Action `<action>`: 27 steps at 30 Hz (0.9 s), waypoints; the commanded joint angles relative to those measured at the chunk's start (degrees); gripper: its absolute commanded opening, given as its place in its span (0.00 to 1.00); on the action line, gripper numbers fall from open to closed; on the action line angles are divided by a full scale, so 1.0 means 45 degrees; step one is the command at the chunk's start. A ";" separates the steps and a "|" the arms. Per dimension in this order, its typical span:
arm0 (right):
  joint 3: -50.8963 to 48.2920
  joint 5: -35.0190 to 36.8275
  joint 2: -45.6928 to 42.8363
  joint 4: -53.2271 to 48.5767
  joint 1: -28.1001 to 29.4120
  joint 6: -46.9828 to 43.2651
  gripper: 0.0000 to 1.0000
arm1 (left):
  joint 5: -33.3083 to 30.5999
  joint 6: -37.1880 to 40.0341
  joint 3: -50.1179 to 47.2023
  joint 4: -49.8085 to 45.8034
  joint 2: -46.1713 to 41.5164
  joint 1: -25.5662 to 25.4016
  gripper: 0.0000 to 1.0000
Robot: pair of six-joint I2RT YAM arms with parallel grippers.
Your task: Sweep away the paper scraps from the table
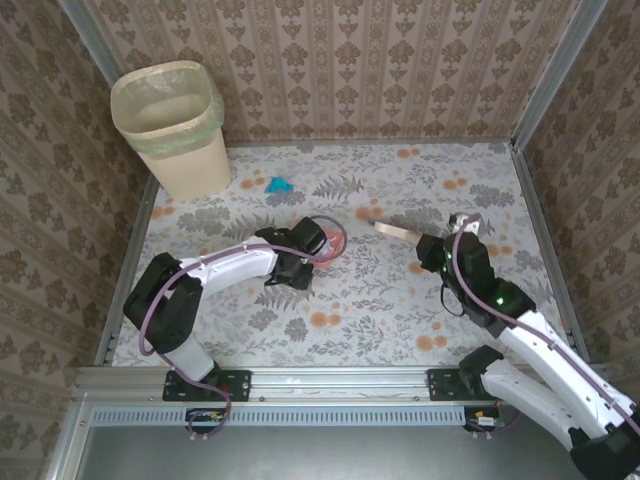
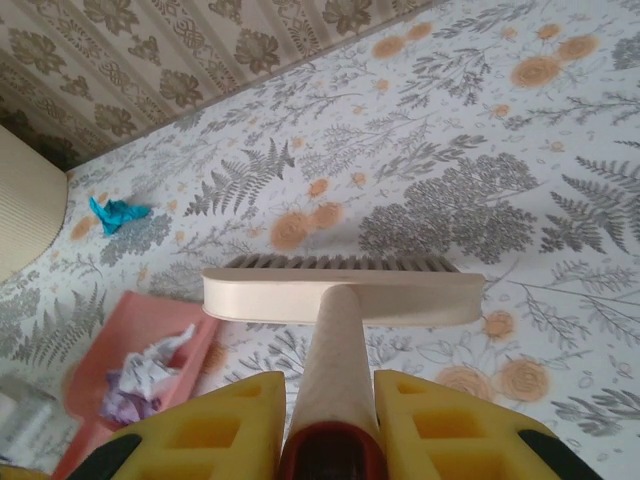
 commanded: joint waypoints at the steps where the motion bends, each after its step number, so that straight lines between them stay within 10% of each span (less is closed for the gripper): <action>1: -0.1129 0.0360 -0.1016 0.1716 -0.0058 -0.0797 0.00 | 0.0063 -0.0079 0.0042 -0.0044 -0.0487 -0.0019 0.00; 15: -0.4075 -0.2642 -0.0809 0.6963 0.0461 -0.1630 0.00 | -0.0245 -0.1044 0.2855 -0.3419 -0.2486 0.0554 0.00; 27: -0.3534 -0.2461 0.1932 0.8686 0.2772 -0.3022 0.00 | 0.0668 -0.0447 0.8021 -0.6703 -0.1766 0.3332 0.00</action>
